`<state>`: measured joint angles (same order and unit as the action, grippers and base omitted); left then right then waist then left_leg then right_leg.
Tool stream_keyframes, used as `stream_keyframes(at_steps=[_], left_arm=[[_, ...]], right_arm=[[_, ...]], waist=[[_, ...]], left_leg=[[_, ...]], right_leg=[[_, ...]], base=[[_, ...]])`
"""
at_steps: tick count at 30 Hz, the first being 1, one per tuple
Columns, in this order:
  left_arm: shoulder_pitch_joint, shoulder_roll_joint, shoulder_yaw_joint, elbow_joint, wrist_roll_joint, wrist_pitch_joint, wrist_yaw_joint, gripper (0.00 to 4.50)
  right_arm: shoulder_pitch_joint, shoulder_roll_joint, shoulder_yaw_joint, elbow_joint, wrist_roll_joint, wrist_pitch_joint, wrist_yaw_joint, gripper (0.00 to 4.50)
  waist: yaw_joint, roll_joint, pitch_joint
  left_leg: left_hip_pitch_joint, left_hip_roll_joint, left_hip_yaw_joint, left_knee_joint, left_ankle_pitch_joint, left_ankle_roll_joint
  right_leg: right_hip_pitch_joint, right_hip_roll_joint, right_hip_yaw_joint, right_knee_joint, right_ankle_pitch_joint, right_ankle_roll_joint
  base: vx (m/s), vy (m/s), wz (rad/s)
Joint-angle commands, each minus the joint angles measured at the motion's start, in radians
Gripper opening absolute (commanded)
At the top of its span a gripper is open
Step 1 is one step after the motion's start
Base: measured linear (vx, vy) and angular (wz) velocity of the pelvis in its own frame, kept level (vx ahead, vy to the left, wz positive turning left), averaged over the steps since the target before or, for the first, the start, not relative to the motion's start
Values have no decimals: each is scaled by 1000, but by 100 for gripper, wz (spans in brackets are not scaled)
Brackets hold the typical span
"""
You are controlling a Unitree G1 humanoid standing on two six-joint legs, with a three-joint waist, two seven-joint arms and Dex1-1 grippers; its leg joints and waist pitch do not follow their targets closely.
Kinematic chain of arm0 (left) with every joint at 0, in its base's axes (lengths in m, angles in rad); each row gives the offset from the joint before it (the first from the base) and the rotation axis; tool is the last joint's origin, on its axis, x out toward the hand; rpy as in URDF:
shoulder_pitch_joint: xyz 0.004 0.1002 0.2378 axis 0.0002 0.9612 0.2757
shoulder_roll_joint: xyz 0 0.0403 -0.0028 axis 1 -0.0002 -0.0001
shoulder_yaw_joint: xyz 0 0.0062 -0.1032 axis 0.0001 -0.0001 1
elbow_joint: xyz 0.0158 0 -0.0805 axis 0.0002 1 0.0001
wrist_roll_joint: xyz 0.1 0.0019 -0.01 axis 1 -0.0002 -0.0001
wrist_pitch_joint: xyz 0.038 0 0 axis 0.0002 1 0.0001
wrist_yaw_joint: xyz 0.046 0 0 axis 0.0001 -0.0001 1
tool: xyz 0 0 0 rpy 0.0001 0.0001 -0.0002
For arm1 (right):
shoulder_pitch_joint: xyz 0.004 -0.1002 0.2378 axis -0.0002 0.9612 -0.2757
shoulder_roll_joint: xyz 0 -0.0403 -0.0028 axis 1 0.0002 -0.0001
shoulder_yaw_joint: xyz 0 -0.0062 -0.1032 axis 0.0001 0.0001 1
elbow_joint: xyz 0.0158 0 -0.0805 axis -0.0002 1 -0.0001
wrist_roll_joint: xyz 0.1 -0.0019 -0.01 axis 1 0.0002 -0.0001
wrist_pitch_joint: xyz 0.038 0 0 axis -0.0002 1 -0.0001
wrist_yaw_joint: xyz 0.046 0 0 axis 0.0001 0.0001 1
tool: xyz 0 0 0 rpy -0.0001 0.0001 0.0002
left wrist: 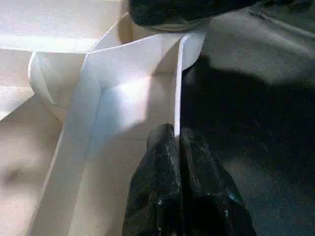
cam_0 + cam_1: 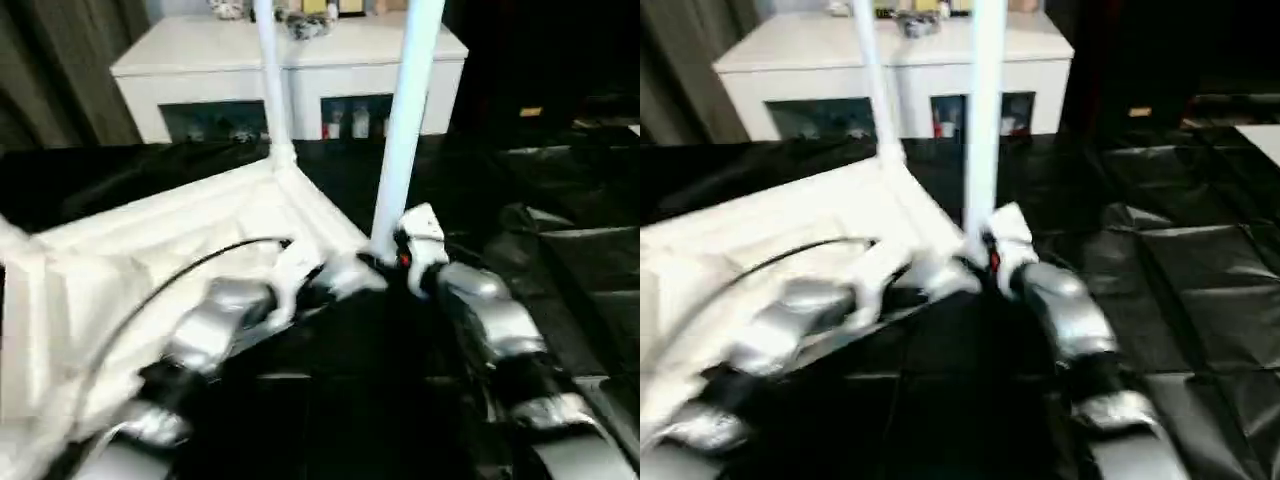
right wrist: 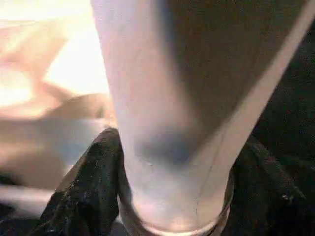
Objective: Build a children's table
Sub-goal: Rotate leg to tighten
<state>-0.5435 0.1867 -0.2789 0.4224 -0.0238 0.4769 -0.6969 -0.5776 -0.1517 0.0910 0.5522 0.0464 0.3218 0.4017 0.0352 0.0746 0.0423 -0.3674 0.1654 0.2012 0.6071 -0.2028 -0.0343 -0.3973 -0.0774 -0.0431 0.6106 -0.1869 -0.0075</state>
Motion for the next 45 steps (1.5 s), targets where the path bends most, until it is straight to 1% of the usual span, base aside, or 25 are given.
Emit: stream_keyframes(at_steps=[1, 4, 6, 8, 9, 10, 12, 14, 17, 18, 19, 20, 21, 22, 23, 25, 27, 28, 32, 34, 37, 39, 41, 43, 45], left_arm=[[-25, -12, 61, 48, 17, 16, 134, 0], [-81, -56, 60, 119, 48, -15, 201, 0], [-94, -62, 54, 134, 57, -21, 209, 0], [-90, -55, 47, 121, 53, -7, 186, 0], [-90, -55, 47, 121, 53, -7, 186, 0], [-74, -40, 40, 99, 46, 5, 158, 0], [-67, -31, 35, 90, 43, 7, 144, 0], [-55, -18, 29, 76, 38, 4, 116, 0], [-18, 28, -1, 27, 22, 6, 3, 0], [-3, 46, -12, 5, 15, 17, -33, 0], [13, 73, -30, -19, 9, -4, -87, 0], [46, 128, -50, -72, -13, -24, -180, 0], [59, 150, -60, -92, -22, -61, -227, 0], [74, 174, -71, -114, -35, -107, -278, 0], [74, 174, -71, -114, -35, -107, -278, 0], [108, 234, -76, -174, -76, -136, -386, 0], [117, 254, -70, -198, -91, -117, -415, 0], [122, 271, -64, -217, -102, -98, -437, 0], [125, 290, -53, -227, -109, -92, -445, 0], [126, 293, -52, -224, -111, -100, -452, 0], [131, 293, -54, -222, -111, -108, -460, 0], [135, 292, -54, -229, -110, -102, -462, 0], [136, 293, -56, -234, -113, -95, -466, 0], [138, 293, -57, -236, -114, -94, -464, 0], [138, 294, -58, -235, -114, -95, -464, 0]], right_arm=[[14, 32, 24, 44, -13, 42, -46, 265], [-38, 103, 6, 112, -40, 28, -188, 265], [-54, 115, 21, 129, -57, 10, -189, 265], [-57, 129, 9, 118, -25, -30, -139, 265], [-57, 129, 9, 118, -25, -30, -139, 321], [-50, 121, 4, 93, -11, -45, -104, 335], [-47, 114, 5, 84, -9, -47, -91, 337], [-45, 102, 5, 75, -4, -53, -66, 369], [-32, 43, 38, 32, 9, -66, 82, 378], [-20, 15, 55, 6, 13, -73, 147, 378], [-2, -21, 73, -29, 22, -78, 224, 378], [39, -108, 114, -93, 9, -146, 344, 378], [53, -136, 124, -112, 4, -169, 380, 378], [65, -160, 129, -129, 4, -183, 415, 378], [65, -160, 129, -129, 4, -183, 415, 378], [103, -225, 133, -188, 41, -184, 532, 378], [120, -252, 134, -214, 56, -188, 578, 378], [132, -270, 133, -230, 64, -196, 605, 378], [147, -289, 123, -256, 109, -176, 661, 378], [146, -290, 124, -252, 111, -178, 672, 378], [147, -296, 138, -252, 103, -170, 699, 378], [149, -299, 141, -254, 103, -166, 703, 351], [149, -299, 139, -253, 106, -162, 702, 351], [144, -298, 138, -243, 110, -157, 698, 320], [141, -298, 138, -237, 110, -157, 695, 309]], waist=[[-2, -11, -54], [-2, -9, -58], [3, -9, -59], [4, -11, -61], [5, -10, -62], [5, -13, -62], [6, -11, -63], [-2, -12, -60], [-4, -13, -62], [-5, -13, -62], [-3, -11, -63], [0, -13, -66], [3, -13, -67], [6, -10, -67], [6, -9, -66], [10, -7, -63], [15, -3, -60], [23, -1, -60], [22, -2, -57], [20, -4, -56], [20, -5, -59], [21, -5, -62], [23, -6, -63], [23, -5, -62], [23, -5, -62]], left_leg=[[15, 53, -36, -81, -252, -5], [14, 51, -36, -80, -231, 2], [13, 53, -35, -78, -221, 11], [8, 53, -35, -77, -197, 27], [7, 53, -35, -76, -192, 31], [6, 54, -34, -76, -181, 38], [3, 55, -35, -75, -170, 50], [-2, 55, -38, -78, -178, 53], [0, 55, -38, -76, -182, 56], [-6, 57, -39, -76, -167, 65], [-2, 58, -37, -73, -157, 74], [0, 59, -37, -69, -142, 85], [-1, 61, -36, -68, -127, 94], [0, 61, -33, -65, -112, 112], [1, 61, -30, -65, -114, 119], [3, 63, -30, -68, -144, 114], [8, 70, -30, -72, -168, 102], [15, 72, -29, -74, -188, 89], [11, 67, -31, -79, -220, 55], [9, 65, -31, -79, -223, 50], [8, 64, -31, -76, -200, 55], [8, 64, -31, -73, -174, 64], [6, 64, -31, -70, -147, 79], [6, 64, -30, -70, -151, 82], [7, 64, -31, -71, -160, 79]], right_leg=[[33, -67, 40, -89, -287, -212], [33, -66, 39, -88, -260, -212], [35, -69, 39, -87, -239, -212], [39, -70, 39, -82, -199, -217], [41, -71, 39, -80, -189, -220], [41, -69, 38, -79, -175, -224], [44, -71, 37, -76, -159, -230], [48, -71, 35, -77, -179, -226], [47, -71, 34, -77, -180, -232], [52, -72, 34, -72, -149, -235], [48, -71, 34, -70, -120, -243], [50, -70, 34, -66, -85, -251], [51, -70, 35, -63, -58, -252], [46, -70, 36, -60, -22, -266], [44, -68, 34, -59, -16, -279], [44, -67, 33, -63, -56, -284], [40, -66, 33, -63, -84, -282], [36, -64, 34, -65, -101, -280], [38, -65, 36, -66, -138, -272], [40, -67, 37, -69, -150, -267], [41, -67, 37, -68, -134, -266], [42, -67, 36, -65, -103, -271], [42, -66, 35, -61, -67, -278], [42, -66, 34, -62, -75, -280], [42, -66, 34, -63, -93, -278]], base=[[0, 0, 0], [0, 0, 0], [0, 0, 0], [0, 0, 0], [0, 0, 0], [0, 0, 0], [0, 0, 0], [0, 0, 0], [0, 0, 0], [0, 0, 0], [0, 0, 0], [0, 0, 0], [0, 0, 0], [0, 0, 0], [0, 0, 0], [0, 0, 0], [0, 0, 0], [0, 0, 0], [0, 0, 0], [0, 0, 0], [0, 0, 0], [0, 0, 0], [0, 0, 0], [0, 0, 0], [0, 0, 0]])
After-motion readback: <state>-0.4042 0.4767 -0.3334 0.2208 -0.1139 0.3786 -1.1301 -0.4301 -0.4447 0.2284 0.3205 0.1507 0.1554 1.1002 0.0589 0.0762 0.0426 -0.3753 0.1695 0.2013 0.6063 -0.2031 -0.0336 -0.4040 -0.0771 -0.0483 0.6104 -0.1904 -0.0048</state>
